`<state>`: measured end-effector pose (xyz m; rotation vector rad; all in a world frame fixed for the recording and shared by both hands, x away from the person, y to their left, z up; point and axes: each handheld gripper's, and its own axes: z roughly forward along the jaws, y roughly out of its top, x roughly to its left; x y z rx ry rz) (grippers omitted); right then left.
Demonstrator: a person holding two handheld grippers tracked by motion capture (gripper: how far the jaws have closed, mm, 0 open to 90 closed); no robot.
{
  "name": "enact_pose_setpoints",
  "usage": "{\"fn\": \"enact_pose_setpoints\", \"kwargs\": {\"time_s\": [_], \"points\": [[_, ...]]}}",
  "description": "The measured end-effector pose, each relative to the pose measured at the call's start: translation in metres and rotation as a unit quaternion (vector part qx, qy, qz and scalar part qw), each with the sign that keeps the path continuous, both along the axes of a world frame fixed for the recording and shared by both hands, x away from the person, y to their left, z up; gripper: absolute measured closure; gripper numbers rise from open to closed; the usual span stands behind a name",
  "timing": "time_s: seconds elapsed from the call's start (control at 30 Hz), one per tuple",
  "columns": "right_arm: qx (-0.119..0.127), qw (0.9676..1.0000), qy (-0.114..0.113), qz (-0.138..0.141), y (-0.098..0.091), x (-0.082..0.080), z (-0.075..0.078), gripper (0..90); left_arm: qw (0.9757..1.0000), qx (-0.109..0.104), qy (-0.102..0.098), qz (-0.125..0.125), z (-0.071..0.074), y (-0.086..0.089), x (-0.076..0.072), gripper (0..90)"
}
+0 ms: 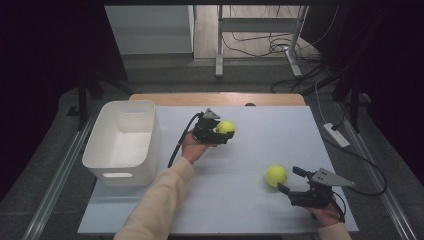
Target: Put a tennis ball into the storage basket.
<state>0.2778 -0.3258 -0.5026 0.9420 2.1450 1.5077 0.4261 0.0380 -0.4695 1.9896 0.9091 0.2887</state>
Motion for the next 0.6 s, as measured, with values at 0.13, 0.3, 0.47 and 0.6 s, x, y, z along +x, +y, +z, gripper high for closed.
{"fn": "enact_pose_setpoints", "kwargs": {"time_s": [0.13, 0.3, 0.47, 0.6], "points": [[-0.001, 1.0, 0.0, 0.0, 0.0, 0.0, 0.0, 11.7, 1.0, -0.005, -0.008, -0.001, 0.004, 0.002, -0.007, 27.6], [-0.002, 1.0, -0.001, 0.0, 0.0, -0.001, 0.0, 11.7, 0.9998, -0.012, -0.014, -0.003, 0.008, 0.004, -0.013, 27.6], [-0.001, 1.0, -0.002, -0.002, 0.001, -0.001, 0.0, 11.7, 0.9997, -0.015, -0.019, -0.003, 0.012, 0.008, -0.017, 27.6], [-0.002, 1.0, -0.002, -0.002, 0.001, -0.001, 0.0, 11.7, 0.9996, -0.021, -0.018, -0.003, 0.013, 0.012, -0.019, 27.6]]}}
